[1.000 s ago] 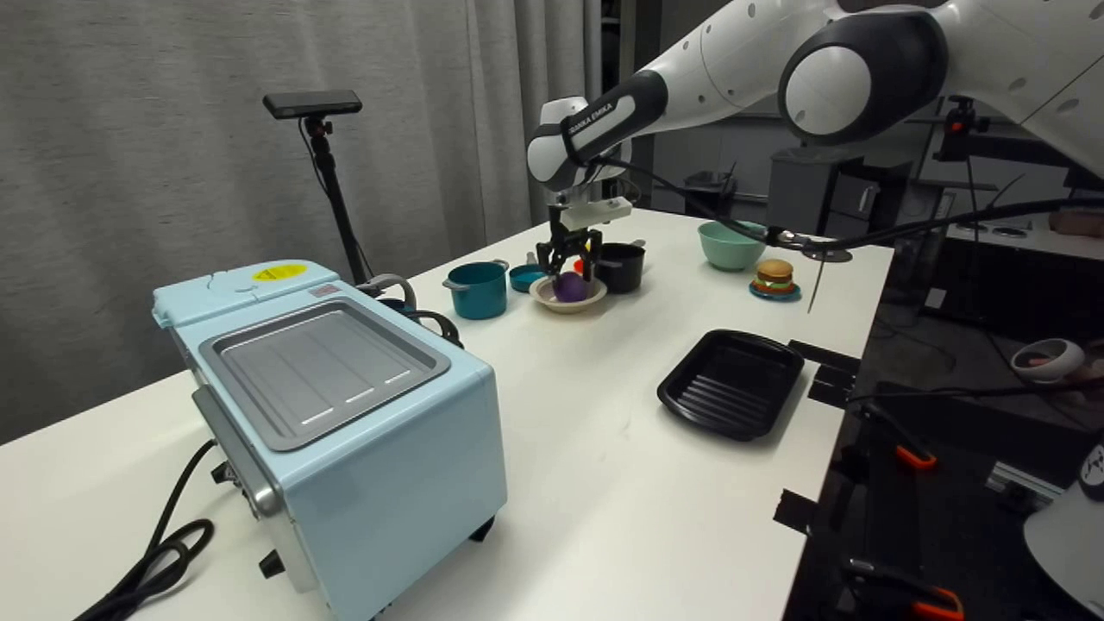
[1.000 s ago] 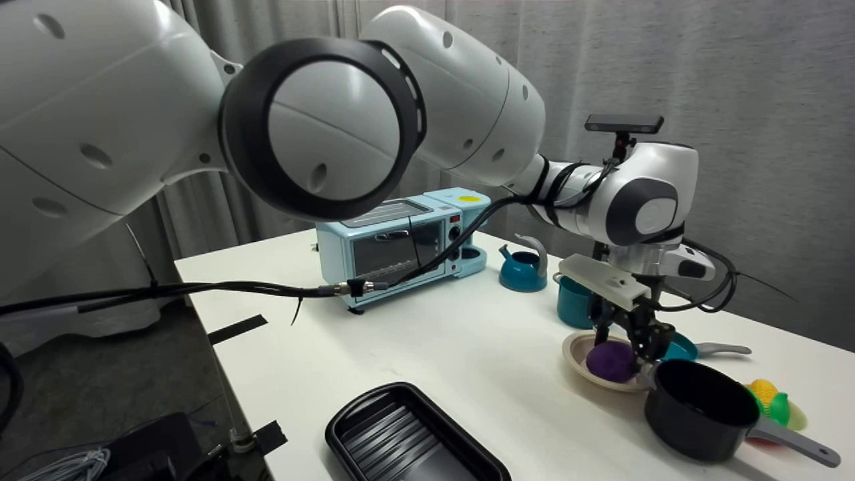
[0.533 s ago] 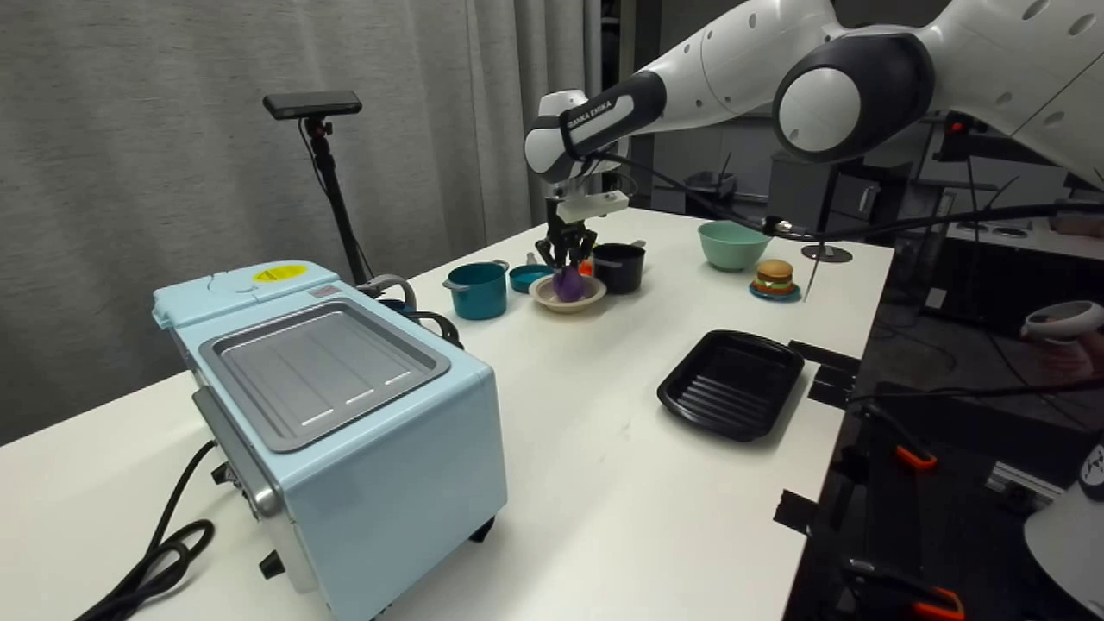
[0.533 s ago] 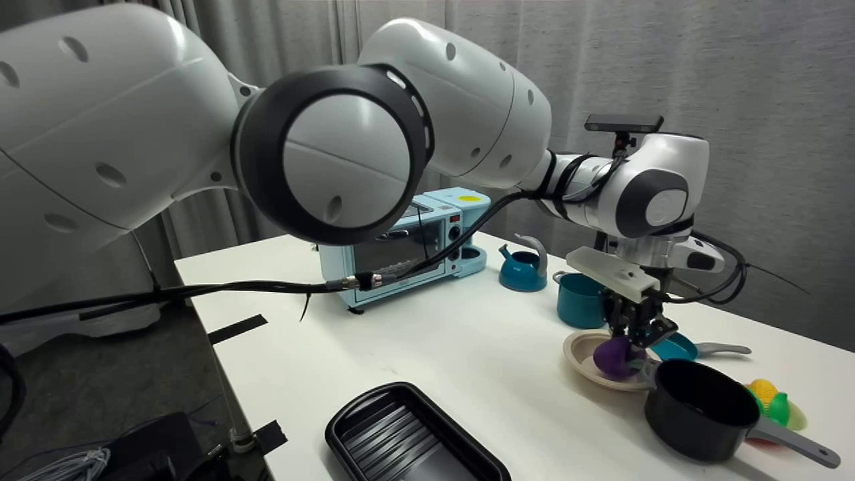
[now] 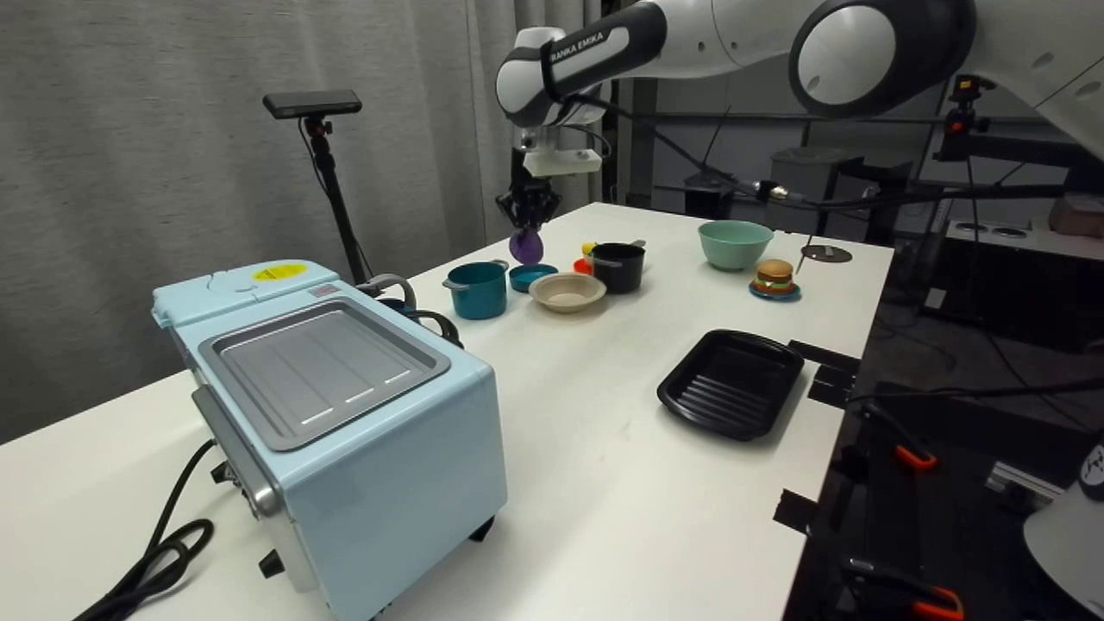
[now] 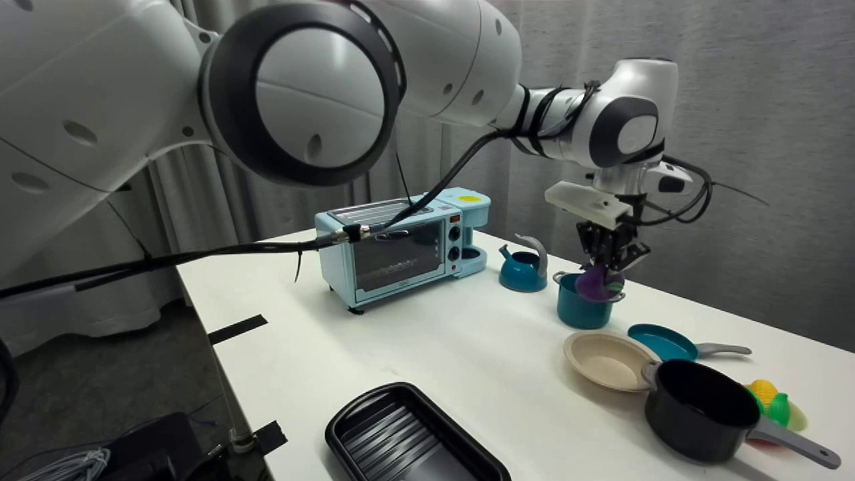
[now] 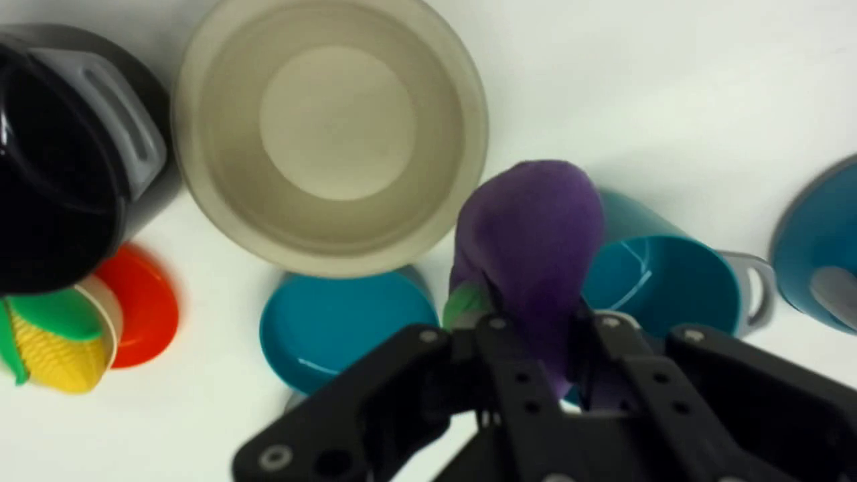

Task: Remove the plush toy from the white bowl and place it on the table

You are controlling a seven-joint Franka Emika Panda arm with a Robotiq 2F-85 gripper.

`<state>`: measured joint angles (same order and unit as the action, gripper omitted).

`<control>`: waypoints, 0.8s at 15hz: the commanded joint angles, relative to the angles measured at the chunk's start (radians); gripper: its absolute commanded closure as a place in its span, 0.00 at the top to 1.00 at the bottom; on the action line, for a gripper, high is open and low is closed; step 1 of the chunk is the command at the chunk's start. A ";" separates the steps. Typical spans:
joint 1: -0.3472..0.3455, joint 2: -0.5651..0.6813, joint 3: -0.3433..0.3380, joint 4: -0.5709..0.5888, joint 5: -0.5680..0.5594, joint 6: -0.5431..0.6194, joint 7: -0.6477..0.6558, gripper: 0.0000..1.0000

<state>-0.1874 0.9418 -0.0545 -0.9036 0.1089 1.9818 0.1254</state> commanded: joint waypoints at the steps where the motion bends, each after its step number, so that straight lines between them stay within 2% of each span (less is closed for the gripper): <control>1: 0.005 -0.162 0.017 -0.139 0.015 0.026 -0.018 0.05; 3: -0.012 -0.242 0.031 -0.195 0.023 0.019 -0.049 0.05; 7: -0.010 -0.404 0.056 -0.382 0.034 0.042 -0.106 0.05; 10: -0.011 -0.479 0.081 -0.522 0.046 0.079 -0.161 0.05; 12: 0.002 -0.509 0.070 -0.620 0.068 0.110 -0.193 0.05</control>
<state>-0.1857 0.5196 0.0136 -1.3329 0.1277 2.0209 0.0029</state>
